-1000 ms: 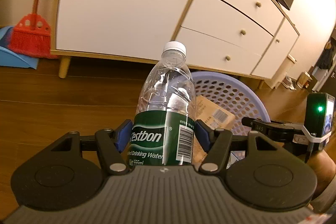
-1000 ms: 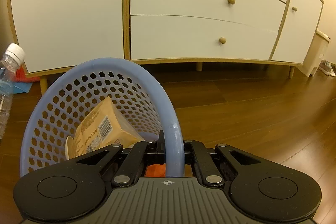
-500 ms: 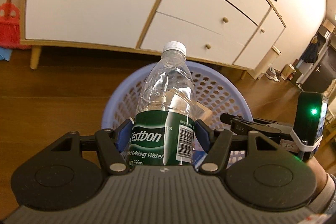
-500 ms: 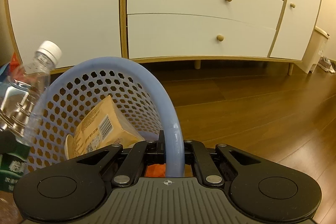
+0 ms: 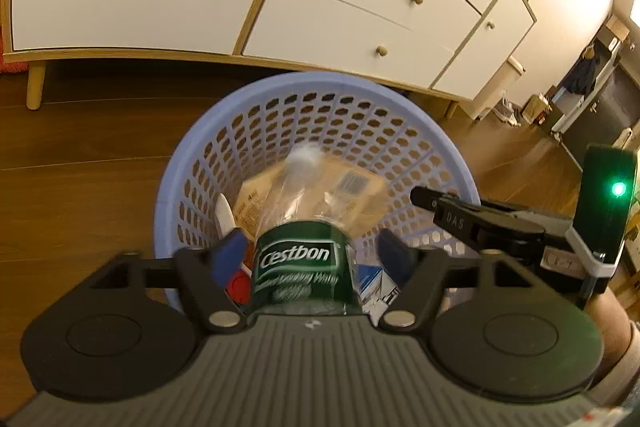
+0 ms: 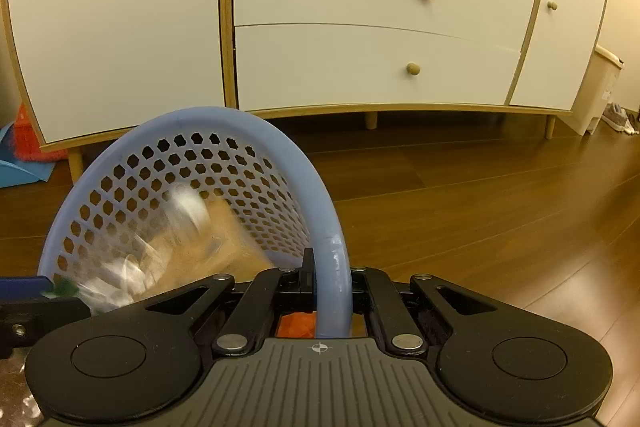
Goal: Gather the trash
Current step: 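Lift the water bottle and carry it over the basket, then open the left tool to drop the bottle into the basket, then lower the basket to the floor and open the right tool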
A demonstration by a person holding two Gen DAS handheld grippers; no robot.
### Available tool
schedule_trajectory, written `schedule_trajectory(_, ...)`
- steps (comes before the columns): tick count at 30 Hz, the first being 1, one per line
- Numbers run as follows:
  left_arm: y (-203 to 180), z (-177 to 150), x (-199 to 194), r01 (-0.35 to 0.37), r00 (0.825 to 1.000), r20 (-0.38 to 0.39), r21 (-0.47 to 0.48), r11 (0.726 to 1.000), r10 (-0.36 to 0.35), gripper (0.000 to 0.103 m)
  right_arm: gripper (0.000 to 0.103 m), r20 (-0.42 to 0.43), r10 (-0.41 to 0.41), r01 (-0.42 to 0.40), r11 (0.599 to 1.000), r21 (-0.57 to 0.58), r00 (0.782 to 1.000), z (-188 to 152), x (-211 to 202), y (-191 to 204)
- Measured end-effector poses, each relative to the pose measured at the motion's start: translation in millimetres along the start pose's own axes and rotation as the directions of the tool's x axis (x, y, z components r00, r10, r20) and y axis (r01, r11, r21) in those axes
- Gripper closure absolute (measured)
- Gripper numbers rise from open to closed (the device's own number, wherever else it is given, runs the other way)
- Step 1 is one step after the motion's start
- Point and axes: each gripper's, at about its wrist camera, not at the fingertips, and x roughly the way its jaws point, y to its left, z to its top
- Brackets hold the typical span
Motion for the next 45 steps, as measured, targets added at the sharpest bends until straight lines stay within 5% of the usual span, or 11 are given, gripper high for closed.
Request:
schedule_trajectory(9,6.8,-4.8,-24.2,-0.007,0.998,0.060,0.024,1.000,0.005,0.027,0.102,-0.006,-0.005,0.005,1.000,0.010,1.000,-1.0,-2.1,3.3)
schedule_trajectory(22,34.2,-55.0,-92.3,-0.018,0.992,0.125,0.025,1.000,0.015,0.029,0.103,-0.010,-0.007,0.007,1.000,0.015,1.000,0.0,-5.1,4.4)
schedule_trajectory(35,20.7,-43.0,-44.5,-0.072,0.996,0.053,0.062,0.995,0.069,0.033,0.102,-0.031,-0.042,0.043,0.999,0.019,0.999,-1.0,1.0,-3.9)
schedule_trajectory(45,21.2,-29.5,-56.3,-0.060,0.993,0.098,0.017,0.998,0.058,0.033,0.102,-0.057,-0.057,0.061,0.995,0.073,0.997,-0.3,14.0,-26.2)
